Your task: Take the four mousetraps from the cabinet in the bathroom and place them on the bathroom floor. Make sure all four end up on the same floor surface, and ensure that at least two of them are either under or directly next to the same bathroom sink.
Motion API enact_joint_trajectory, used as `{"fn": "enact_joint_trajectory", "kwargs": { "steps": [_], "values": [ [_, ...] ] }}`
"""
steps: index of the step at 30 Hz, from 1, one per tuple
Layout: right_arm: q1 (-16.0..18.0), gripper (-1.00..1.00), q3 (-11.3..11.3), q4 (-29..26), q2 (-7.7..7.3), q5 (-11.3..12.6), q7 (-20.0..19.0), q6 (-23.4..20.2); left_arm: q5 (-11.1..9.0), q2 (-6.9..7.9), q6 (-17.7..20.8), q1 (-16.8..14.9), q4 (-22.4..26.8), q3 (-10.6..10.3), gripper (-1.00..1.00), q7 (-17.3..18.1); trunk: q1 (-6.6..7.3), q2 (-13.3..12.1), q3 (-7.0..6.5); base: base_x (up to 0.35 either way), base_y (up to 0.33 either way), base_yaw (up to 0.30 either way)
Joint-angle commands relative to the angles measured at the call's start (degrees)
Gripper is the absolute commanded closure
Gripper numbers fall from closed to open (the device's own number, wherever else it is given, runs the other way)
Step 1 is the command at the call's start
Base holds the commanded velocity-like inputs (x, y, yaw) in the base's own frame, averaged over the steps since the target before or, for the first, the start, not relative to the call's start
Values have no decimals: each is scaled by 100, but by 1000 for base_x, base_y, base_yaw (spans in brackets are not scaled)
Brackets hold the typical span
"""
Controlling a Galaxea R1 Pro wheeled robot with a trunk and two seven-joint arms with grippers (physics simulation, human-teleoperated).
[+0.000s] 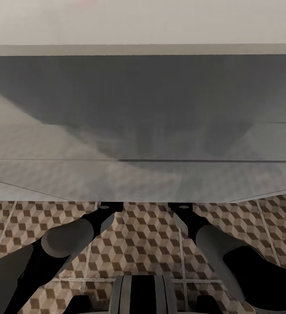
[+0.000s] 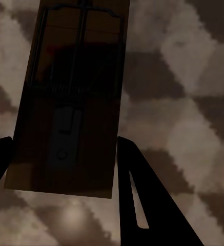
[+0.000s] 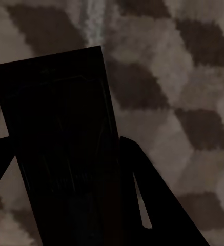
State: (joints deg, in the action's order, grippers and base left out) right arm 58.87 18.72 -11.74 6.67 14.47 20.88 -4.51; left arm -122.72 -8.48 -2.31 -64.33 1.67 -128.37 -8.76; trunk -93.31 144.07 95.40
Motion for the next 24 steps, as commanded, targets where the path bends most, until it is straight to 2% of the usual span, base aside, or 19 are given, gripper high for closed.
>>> {"fn": "enact_joint_trajectory", "kwargs": {
  "steps": [1, 12, 16, 20, 24],
  "values": [
    [1, 100, 51, -12, -1, 56, 39, -33, -32, 3, -19, -5, 17, -48, 100, -38, 1, 1, 3, 0, 0, 0],
    [2, 100, 68, 47, 9, 48, 41, -33, -42, 8, 5, -130, 0, -46, 100, -38, 1, 1, 3, 0, 0, 0],
    [2, 100, 69, 56, 9, 47, 39, -33, -120, 15, 22, -236, -6, -17, 100, -38, 1, 1, 3, 0, 0, 0],
    [2, 100, 69, 57, 9, 47, 42, -33, -251, 51, 46, -320, -14, 188, 100, -38, 1, 1, 3, 0, 0, 0],
    [2, 100, 69, 58, 9, 47, 41, -33, -280, 62, 53, -339, -19, 291, 100, -38, 1, 1, 3, 0, 0, 0]
  ]
}}
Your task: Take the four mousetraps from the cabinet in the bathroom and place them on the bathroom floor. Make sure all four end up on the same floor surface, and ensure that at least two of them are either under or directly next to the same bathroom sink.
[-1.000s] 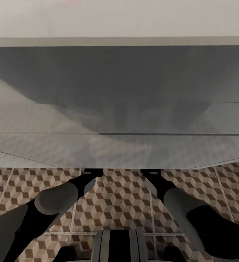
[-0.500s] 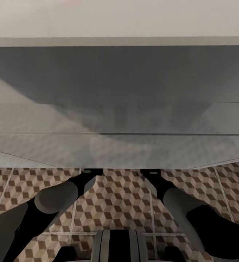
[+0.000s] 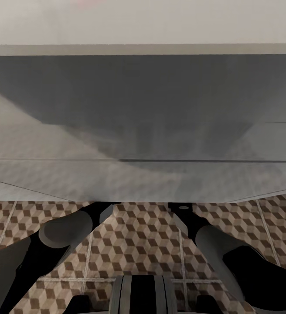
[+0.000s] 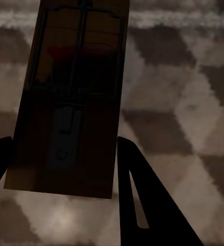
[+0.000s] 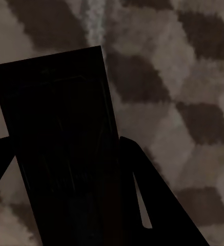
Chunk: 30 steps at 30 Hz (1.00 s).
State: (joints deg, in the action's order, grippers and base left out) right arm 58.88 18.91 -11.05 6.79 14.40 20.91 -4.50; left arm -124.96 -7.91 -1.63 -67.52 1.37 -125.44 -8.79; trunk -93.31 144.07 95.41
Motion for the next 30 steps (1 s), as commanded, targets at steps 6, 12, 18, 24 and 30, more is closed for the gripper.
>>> {"fn": "enact_joint_trajectory", "kwargs": {
  "steps": [6, 12, 18, 24, 30],
  "values": [
    [0, 100, 50, -11, -2, 54, 37, -33, -63, 11, -4, -24, 9, 25, 100, -35, 1, 1, 2, 0, 0, 0],
    [1, 100, 47, -11, -2, 54, 38, -31, -67, 11, 136, -24, 5, 28, 100, -35, 1, 1, 2, 0, 0, 0],
    [-2, 100, 43, -29, -2, 54, 38, -13, -65, 9, 234, -25, 6, 28, 100, -35, 1, 1, 2, 0, 0, 0],
    [-7, 100, 48, -87, -2, 47, 35, 142, -66, 9, 237, -25, 6, 28, 100, -35, 1, 1, 2, 0, 0, 0],
    [-8, 100, 52, -98, -2, 46, 28, 359, -64, 9, 228, -25, 11, 28, 100, -35, 1, 1, 2, 0, 0, 0]
  ]
}}
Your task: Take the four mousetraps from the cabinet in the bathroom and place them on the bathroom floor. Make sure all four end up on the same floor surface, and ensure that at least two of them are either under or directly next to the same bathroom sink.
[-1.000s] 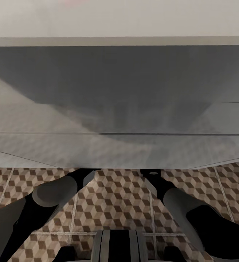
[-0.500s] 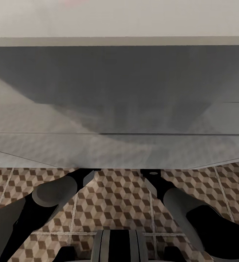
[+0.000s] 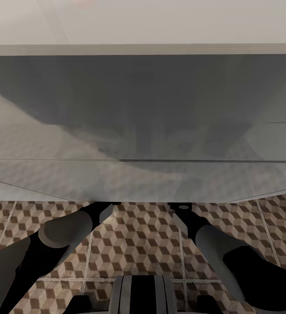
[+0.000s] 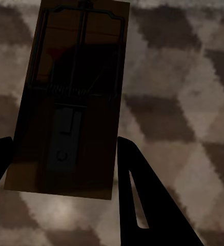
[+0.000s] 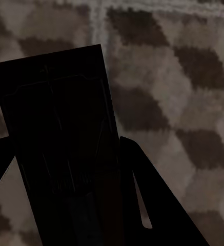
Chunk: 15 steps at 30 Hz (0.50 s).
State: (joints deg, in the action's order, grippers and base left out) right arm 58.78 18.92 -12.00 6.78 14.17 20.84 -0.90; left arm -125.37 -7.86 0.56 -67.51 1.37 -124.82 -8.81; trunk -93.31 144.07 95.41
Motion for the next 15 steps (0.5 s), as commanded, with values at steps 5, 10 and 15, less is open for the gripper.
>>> {"fn": "enact_joint_trajectory", "kwargs": {
  "steps": [5, 10, 15],
  "values": [
    [2, 100, 52, -4, -2, 69, 34, 15, -23, 7, 6, -26, 12, -33, 100, -33, 1, 1, 2, 0, 0, 0],
    [2, 100, 54, -4, -8, 69, 34, 11, -23, 10, 4, -26, 12, -33, 100, -33, 1, 1, 2, 0, 0, 0],
    [2, 100, 54, 2, -18, 75, 34, -7, -23, 12, -2, -26, 12, -32, 100, -33, 1, 1, 2, 0, 0, 0]
  ]
}}
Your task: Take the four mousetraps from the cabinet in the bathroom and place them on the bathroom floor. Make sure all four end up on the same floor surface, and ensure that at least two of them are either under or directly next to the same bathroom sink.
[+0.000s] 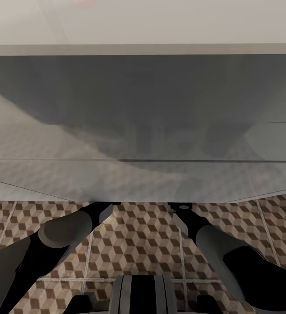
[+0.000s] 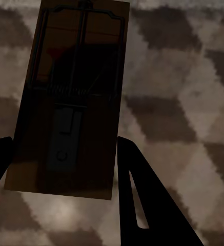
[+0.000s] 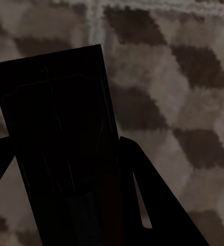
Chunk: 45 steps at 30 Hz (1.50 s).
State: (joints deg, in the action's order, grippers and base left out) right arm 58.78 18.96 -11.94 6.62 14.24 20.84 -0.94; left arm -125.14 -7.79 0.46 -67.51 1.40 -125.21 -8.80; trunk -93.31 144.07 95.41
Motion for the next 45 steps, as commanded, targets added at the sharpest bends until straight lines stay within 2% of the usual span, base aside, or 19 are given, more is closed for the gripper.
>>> {"fn": "enact_joint_trajectory", "kwargs": {
  "steps": [1, 36, 45],
  "values": [
    [2, 100, 52, -6, -2, 66, 34, 7, -46, 5, 7, -25, 10, 8, 100, -34, 1, 1, 2, 0, 0, 0],
    [2, 100, 64, -18, 6, 47, 34, 268, -46, 3, -27, -25, 11, 14, 100, -34, 1, 1, 85, 0, 0, 0],
    [2, 100, 177, -18, 6, -68, 39, 277, -46, 6, -36, -25, 10, 14, 100, -34, 1, 1, 86, 0, 0, 3]
  ]
}}
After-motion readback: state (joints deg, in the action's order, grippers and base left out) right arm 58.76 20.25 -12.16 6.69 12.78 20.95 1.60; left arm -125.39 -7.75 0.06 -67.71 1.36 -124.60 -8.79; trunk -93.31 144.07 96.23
